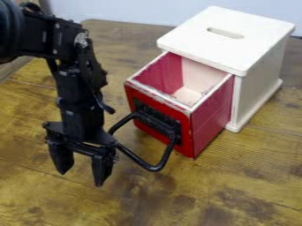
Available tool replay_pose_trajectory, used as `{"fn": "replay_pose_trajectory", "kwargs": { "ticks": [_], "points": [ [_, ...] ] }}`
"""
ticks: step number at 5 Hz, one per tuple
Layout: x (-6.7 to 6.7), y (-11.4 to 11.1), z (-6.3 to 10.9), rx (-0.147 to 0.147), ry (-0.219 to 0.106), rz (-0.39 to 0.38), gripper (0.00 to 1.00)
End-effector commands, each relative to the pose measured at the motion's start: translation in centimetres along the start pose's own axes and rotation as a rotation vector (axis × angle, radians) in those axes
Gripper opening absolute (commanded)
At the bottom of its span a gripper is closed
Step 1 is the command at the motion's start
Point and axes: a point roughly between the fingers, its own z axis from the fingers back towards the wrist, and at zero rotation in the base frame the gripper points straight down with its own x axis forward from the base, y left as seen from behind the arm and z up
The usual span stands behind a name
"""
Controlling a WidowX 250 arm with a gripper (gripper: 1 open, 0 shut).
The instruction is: Close the drawer
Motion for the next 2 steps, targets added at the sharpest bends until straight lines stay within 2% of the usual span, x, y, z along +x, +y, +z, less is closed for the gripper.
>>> {"fn": "replay_pose_trajectory", "kwargs": {
  "ticks": [1, 2],
  "points": [
    [0.8, -0.2, 1.8, 0.009, -0.049, 0.018, 1.00],
    [1.0, 1.0, 1.7, 0.016, -0.039, 0.013, 1.00]
  ]
}}
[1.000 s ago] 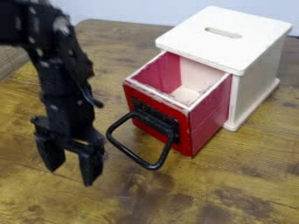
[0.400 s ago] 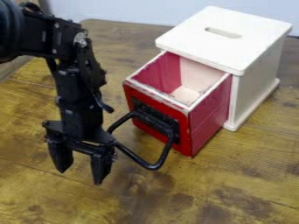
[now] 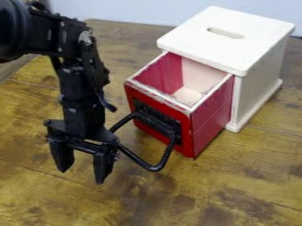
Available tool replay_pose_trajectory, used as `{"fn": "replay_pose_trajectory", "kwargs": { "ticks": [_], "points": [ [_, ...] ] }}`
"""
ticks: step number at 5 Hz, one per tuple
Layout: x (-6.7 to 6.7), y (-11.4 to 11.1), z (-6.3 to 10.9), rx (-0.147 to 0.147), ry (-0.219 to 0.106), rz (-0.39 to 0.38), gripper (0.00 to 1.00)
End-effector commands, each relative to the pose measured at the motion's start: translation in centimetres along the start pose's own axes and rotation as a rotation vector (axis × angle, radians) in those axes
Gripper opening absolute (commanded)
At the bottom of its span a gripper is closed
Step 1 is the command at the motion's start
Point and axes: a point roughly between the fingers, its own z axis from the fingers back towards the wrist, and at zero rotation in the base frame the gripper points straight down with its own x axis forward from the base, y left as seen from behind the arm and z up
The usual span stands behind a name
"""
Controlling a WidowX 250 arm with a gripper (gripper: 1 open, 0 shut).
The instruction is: Close the drawer
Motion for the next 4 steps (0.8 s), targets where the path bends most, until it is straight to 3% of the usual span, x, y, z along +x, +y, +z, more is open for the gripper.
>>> {"fn": "replay_pose_trajectory", "kwargs": {
  "ticks": [1, 2, 4],
  "points": [
    [0.8, 2.1, 1.8, 0.010, -0.048, 0.011, 1.00],
    [1.3, 3.1, 1.6, 0.018, -0.049, 0.000, 1.00],
    [2.4, 2.0, 2.1, 0.029, -0.034, -0.024, 1.00]
  ]
}}
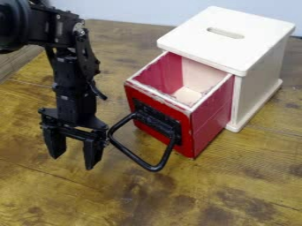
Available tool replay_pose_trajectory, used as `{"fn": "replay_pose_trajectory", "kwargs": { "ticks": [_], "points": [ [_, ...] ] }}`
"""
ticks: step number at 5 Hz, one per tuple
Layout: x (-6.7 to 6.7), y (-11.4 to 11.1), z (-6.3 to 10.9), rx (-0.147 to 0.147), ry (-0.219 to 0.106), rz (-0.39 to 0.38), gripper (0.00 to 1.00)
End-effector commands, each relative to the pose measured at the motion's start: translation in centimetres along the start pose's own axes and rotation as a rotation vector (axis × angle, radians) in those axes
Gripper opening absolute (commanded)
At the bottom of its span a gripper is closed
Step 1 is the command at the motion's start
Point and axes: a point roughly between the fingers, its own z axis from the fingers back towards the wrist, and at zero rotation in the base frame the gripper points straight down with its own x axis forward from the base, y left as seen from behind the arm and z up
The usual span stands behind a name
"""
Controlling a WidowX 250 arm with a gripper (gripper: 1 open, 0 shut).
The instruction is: Close the drawer
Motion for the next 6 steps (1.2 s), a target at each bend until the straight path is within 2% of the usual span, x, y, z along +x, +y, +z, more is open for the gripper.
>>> {"fn": "replay_pose_trajectory", "kwargs": {
  "ticks": [1, 3, 5, 6],
  "points": [
    [0.4, -0.8, 2.4, 0.029, -0.054, -0.065, 1.00],
    [0.0, -1.5, 3.6, 0.053, -0.046, -0.155, 1.00],
    [0.9, -2.9, 2.1, 0.071, -0.037, -0.194, 1.00],
    [1.4, -2.1, 2.4, 0.078, -0.045, -0.190, 1.00]
  ]
}}
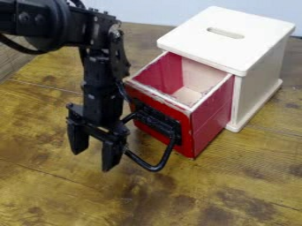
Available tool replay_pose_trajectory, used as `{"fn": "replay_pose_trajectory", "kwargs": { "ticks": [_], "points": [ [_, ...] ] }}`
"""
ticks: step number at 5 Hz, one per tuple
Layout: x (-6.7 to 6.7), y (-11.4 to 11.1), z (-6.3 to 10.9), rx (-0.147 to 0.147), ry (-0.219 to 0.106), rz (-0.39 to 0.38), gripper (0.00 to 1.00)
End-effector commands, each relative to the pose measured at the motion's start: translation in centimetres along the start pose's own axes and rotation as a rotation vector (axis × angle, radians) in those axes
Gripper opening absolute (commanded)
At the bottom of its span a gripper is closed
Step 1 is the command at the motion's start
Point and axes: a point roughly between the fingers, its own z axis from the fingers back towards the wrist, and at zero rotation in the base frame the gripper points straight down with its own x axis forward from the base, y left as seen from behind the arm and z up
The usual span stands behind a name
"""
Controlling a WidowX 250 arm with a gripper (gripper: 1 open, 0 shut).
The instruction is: Close the drawer
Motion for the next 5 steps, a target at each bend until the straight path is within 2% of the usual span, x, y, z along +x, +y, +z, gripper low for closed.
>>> {"fn": "replay_pose_trajectory", "kwargs": {
  "ticks": [1, 2, 3, 5],
  "points": [
    [0.9, 1.7, 1.9, 0.022, -0.071, 0.014, 1.00],
    [1.3, 2.6, 1.9, 0.025, -0.079, 0.021, 1.00],
    [2.1, 2.5, 2.8, 0.028, -0.064, 0.012, 1.00],
    [1.2, 2.1, 1.6, 0.005, -0.034, 0.123, 1.00]
  ]
}}
